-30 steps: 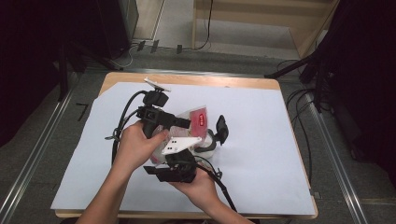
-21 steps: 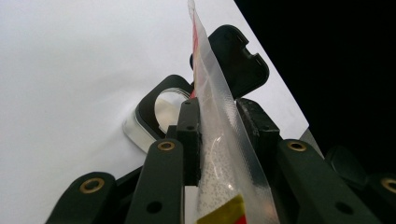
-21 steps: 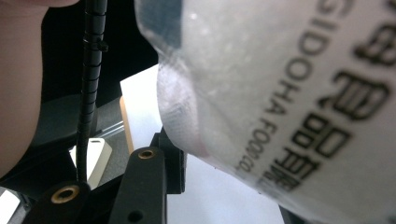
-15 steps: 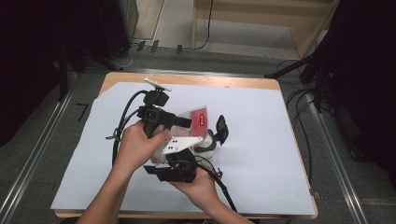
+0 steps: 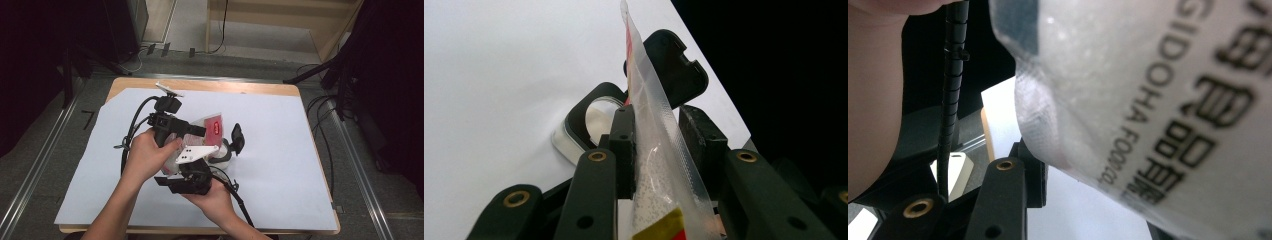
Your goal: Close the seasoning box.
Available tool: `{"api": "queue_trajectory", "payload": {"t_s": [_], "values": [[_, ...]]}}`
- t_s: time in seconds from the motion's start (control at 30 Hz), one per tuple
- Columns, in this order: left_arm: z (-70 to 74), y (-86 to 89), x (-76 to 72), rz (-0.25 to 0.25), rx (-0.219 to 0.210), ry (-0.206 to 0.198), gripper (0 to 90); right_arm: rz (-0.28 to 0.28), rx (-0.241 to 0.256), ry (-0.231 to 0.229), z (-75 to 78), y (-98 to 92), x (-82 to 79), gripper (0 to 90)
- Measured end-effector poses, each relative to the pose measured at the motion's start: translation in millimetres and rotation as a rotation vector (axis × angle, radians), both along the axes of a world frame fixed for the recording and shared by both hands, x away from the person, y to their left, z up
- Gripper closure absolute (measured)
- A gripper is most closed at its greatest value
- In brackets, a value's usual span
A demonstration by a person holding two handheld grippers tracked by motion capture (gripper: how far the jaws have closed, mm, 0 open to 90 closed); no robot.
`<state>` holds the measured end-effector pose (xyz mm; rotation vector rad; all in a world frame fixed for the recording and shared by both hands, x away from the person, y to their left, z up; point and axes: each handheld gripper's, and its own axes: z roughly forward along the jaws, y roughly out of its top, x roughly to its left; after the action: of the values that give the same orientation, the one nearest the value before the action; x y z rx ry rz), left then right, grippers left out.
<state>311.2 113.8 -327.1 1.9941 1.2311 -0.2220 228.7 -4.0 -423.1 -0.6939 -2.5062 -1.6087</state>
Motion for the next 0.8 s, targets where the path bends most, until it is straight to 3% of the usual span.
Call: {"api": "queue_trajectory", "payload": {"t_s": [0.8], "values": [[1.3, -4.8, -0.6, -0.008, 0.009, -0.006, 70.4, -0.008, 0.007, 0.014, -0.4, -1.6, -0.5, 63.6]]}}
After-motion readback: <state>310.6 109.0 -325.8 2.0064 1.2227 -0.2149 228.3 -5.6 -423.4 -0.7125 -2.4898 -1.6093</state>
